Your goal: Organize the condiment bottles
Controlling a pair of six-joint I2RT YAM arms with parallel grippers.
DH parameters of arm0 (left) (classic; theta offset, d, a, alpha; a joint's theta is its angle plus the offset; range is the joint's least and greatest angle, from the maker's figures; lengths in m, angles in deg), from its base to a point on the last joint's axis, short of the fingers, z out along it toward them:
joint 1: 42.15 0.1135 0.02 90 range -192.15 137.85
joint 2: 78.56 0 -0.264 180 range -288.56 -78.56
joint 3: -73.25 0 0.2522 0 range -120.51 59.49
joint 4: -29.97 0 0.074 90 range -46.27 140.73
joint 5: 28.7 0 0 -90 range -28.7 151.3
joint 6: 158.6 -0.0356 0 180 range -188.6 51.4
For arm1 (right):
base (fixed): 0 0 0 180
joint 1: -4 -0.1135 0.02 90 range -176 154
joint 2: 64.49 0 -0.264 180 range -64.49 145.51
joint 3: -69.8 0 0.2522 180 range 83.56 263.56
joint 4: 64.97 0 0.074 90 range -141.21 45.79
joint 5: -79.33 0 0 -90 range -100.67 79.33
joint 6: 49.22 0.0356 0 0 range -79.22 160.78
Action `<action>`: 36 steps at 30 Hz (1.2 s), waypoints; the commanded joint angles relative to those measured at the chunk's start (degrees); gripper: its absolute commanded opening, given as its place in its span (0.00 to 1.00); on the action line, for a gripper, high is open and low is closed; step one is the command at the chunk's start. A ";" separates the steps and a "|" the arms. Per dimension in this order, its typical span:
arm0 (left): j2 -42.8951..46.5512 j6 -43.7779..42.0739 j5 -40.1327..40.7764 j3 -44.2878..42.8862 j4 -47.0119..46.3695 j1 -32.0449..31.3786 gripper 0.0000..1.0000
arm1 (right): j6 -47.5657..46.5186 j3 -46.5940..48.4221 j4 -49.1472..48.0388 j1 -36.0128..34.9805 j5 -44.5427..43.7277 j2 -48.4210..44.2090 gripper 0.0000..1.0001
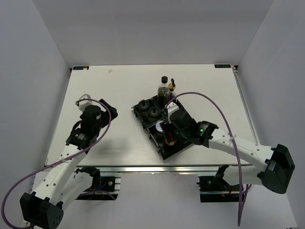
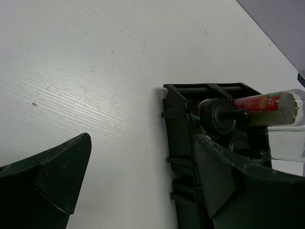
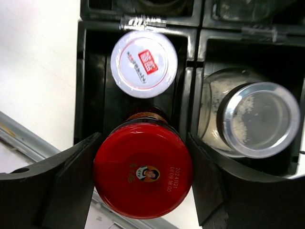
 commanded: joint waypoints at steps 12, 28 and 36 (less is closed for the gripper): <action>0.73 0.43 2.35 -1.33 1.42 0.13 0.98 | -1.78 -1.05 -9.66 -1.21 0.58 -2.06 0.89; 3.10 -0.45 4.20 -7.74 8.88 0.21 0.98 | 10.24 -2.62 2.46 0.28 -39.83 -20.86 0.89; 5.21 -0.80 5.43 -7.30 9.24 0.21 0.98 | 21.87 -7.28 11.80 5.91 -46.62 -31.31 0.89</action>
